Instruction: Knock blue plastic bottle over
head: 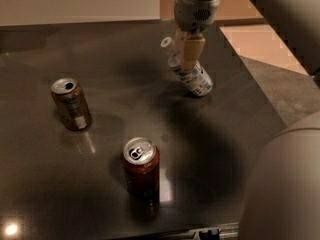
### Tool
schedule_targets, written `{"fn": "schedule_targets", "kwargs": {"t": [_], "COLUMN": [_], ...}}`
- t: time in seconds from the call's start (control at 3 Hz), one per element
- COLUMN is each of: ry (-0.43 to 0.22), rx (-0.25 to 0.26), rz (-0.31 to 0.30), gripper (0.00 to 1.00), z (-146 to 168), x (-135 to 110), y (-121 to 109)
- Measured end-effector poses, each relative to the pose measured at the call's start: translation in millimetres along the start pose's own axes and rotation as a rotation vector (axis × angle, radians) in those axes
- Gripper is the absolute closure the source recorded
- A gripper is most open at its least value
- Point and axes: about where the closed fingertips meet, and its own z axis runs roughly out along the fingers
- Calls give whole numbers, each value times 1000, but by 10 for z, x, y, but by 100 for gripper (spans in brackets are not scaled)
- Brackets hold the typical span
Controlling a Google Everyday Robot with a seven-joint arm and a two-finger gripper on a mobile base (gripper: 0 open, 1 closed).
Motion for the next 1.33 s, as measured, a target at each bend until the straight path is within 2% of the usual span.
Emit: {"fn": "schedule_targets", "kwargs": {"t": [0.33,0.67,1.0,1.33], "ry": [37,29,10,10], "rx": [-43,-17,43,43], "rz": [-59,-64,-66,-66], "gripper": [35,12,0,0], "z": [116,162,199,199], "x": [40,11,-52,-52], "y": [164,91,-76,-76]}}
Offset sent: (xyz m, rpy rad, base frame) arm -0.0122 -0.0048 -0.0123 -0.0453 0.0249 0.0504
